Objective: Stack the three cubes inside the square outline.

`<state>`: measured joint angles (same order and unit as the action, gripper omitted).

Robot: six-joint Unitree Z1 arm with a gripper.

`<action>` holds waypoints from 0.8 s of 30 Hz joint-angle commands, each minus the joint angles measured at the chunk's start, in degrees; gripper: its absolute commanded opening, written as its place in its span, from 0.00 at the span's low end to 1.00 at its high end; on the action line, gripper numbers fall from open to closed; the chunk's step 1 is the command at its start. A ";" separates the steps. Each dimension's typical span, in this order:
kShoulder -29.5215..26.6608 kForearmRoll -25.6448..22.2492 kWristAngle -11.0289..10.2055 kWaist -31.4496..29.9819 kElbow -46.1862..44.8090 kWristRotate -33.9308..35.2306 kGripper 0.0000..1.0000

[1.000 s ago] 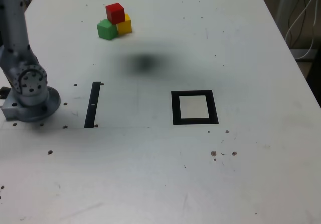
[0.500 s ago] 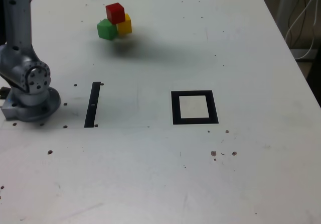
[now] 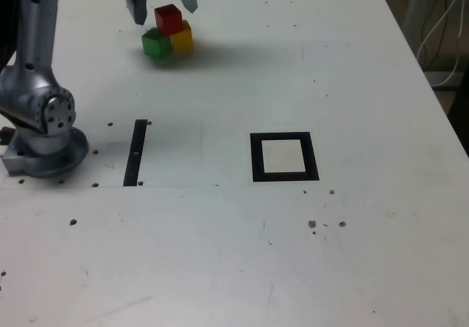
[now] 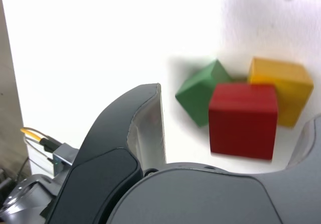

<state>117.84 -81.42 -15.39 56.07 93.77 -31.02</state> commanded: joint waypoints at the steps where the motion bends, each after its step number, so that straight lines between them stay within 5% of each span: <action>1: 0.15 0.20 0.20 0.39 0.94 0.09 0.96; 13: 1.88 0.31 0.44 0.60 0.54 0.09 0.85; 24: 2.89 1.72 1.64 0.18 1.65 -0.35 0.61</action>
<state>120.22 -79.84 -14.00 56.39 95.25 -31.12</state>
